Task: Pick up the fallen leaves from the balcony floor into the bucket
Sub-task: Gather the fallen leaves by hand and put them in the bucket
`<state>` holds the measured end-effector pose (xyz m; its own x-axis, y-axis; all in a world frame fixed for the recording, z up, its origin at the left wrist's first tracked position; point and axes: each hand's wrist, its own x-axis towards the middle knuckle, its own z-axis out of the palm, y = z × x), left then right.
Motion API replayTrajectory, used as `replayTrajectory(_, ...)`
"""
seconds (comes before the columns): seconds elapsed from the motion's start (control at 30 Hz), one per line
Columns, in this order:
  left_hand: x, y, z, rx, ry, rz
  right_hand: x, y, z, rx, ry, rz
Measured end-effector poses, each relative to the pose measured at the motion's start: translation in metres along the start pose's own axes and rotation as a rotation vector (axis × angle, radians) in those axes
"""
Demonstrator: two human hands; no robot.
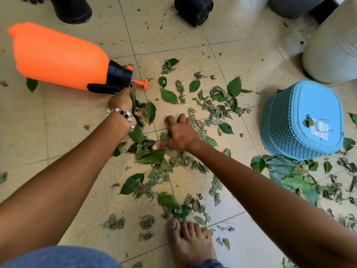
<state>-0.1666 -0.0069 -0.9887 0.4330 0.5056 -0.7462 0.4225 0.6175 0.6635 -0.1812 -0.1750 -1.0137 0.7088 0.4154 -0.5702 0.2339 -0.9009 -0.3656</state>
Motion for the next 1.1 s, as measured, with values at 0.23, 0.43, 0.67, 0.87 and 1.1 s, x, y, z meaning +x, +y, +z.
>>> replayTrajectory(0.23, 0.004, 0.001, -0.019, 0.011, -0.003, -0.014, 0.009, -0.024, 0.013, -0.06, 0.16, -0.278)
replayTrajectory(0.43, 0.013, 0.012, -0.042, -0.011, 0.042, -0.023, 0.031, -0.052, 0.016, -0.208, 0.236, -0.265)
replayTrajectory(0.67, 0.014, 0.022, -0.064, -0.127, 0.003, -0.028, 0.057, -0.067, 0.028, -0.374, 0.119, -0.317)
replayTrajectory(0.87, 0.029, 0.026, -0.094, -0.205, 0.075, -0.013, 0.06, -0.077, 0.02, -0.287, 0.329, -0.427)
replayTrajectory(1.1, 0.026, 0.015, -0.096, -0.063, -0.027, 0.024, 0.063, -0.075, 0.007, 0.133, 0.327, -0.259)
